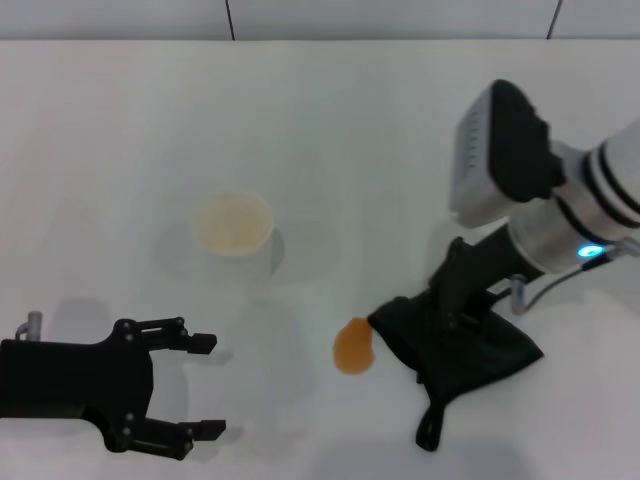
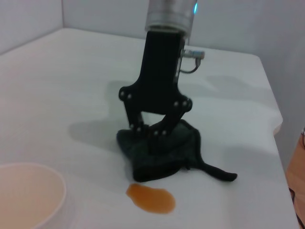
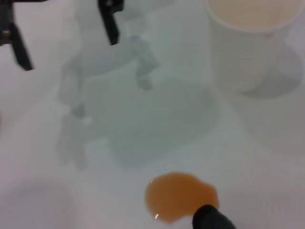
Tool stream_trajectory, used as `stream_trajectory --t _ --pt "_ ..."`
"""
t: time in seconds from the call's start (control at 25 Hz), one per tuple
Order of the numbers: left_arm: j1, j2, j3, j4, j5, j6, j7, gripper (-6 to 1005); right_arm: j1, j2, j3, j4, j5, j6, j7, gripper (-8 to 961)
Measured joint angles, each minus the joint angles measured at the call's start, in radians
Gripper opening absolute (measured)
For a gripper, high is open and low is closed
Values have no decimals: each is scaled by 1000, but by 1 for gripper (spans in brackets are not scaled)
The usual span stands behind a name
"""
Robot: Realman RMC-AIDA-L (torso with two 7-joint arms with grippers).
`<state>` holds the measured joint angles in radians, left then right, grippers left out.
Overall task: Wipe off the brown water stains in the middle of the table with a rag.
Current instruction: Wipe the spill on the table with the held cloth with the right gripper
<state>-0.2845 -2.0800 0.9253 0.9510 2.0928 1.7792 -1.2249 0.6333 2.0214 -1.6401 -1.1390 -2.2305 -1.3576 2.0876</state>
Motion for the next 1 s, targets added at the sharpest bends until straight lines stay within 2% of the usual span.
stream_trajectory --t 0.32,0.44,0.68,0.84,1.0 --pt "43 4 -4 4 -23 -3 39 888 69 5 -92 64 48 137 3 85" --pt "46 4 -6 6 -24 -1 39 888 81 5 -132 65 81 136 4 85" --pt "47 6 -7 8 -24 0 39 888 107 5 -280 72 193 115 -15 85" --pt "47 6 -6 9 -29 1 39 888 112 5 -313 74 282 67 -54 84" --pt "50 6 -6 9 -32 2 39 888 112 5 -310 78 299 71 -73 84"
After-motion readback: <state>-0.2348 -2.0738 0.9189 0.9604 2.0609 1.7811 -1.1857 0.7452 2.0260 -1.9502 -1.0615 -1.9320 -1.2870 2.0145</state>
